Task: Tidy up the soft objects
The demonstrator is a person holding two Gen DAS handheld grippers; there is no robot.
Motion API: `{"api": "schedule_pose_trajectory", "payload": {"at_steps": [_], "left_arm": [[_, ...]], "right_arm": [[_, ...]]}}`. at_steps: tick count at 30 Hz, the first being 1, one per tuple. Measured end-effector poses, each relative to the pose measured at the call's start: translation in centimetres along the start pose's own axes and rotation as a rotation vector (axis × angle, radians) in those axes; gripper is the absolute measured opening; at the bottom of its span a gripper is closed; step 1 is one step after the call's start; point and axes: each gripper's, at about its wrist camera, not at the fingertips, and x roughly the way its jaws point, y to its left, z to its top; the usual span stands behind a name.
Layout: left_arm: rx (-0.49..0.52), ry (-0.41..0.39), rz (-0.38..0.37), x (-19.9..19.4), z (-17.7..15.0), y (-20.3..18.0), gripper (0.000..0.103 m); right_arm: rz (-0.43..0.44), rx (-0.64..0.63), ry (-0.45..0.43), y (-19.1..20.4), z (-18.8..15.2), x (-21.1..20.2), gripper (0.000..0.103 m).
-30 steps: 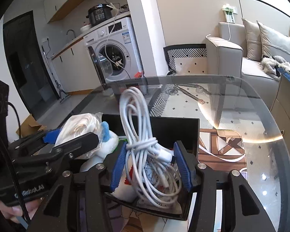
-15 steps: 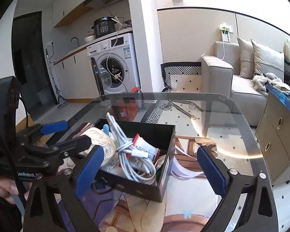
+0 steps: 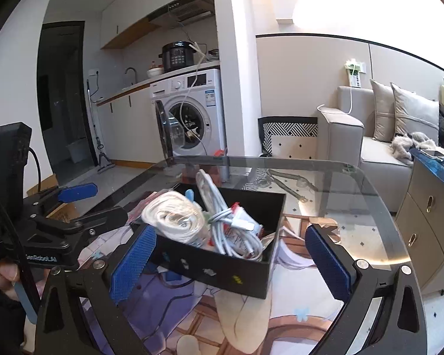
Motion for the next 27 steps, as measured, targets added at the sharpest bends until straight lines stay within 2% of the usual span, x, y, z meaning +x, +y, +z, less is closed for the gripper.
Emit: {"api": "schedule_pose_trajectory", "payload": {"at_steps": [7, 27], "left_arm": [[-0.007, 0.002, 0.03, 0.5, -1.7, -0.1, 0.103], [-0.028, -0.027, 0.027, 1.1, -3.3, -0.6, 0.103]], "right_arm": [[0.013, -0.021, -0.006, 1.0, -1.2, 0.0, 0.102], [-0.024, -0.035, -0.031, 0.7, -2.4, 0.1, 0.102]]}}
